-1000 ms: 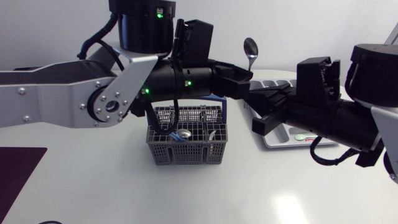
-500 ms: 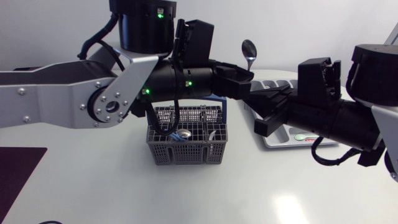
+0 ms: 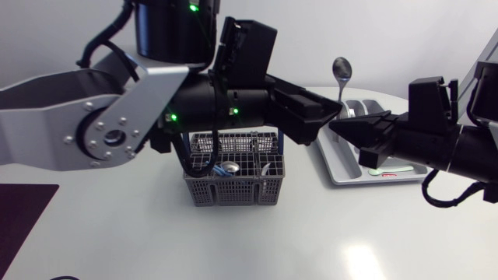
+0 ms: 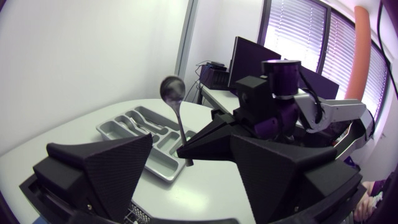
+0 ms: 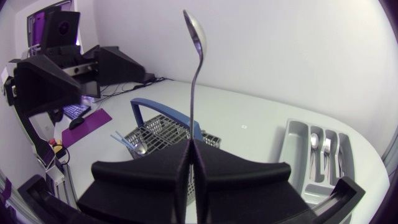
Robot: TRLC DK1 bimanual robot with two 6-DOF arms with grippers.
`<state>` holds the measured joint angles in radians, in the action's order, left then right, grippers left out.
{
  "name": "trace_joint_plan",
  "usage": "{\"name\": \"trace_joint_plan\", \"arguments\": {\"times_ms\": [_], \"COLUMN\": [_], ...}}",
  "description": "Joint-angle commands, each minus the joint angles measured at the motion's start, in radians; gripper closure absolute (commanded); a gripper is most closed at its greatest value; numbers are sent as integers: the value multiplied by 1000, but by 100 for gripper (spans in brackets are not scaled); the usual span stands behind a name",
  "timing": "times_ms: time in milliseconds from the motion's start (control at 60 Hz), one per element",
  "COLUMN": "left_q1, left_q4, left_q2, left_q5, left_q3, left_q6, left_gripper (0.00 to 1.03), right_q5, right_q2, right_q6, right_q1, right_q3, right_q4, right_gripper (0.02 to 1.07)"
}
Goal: Unload the cutlery basket into the drawer organizer.
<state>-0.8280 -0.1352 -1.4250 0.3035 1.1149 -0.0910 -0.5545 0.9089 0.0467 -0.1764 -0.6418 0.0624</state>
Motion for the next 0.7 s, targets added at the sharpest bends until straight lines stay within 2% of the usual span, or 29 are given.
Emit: {"name": "trace_joint_plan", "arguments": {"times_ms": [0,283,400,550,683], "left_q1": [6,69,104,139,176], "left_q4": [31,236,315,401,480], "left_q2": [55,84,87,110,121], "left_q5": [-15,-21,-21,-21,-21], "left_q3": [-20,-18,-17,-29,-26], "left_q6": [71,257,316,402,465], "left_gripper": [4,4,4,5,5], "right_q5": [-61,-248,-303,-315,-298], "right_q2": [4,133,229,370,504], "right_q6": [84,456,654,935,1114], "right_q1": [74,348,446,531,586], "right_q3": [-25,-102,-167,-272,-360], "right_q4": [62,284,418,622,723], "right_gripper": [102,102,102,102,102]}}
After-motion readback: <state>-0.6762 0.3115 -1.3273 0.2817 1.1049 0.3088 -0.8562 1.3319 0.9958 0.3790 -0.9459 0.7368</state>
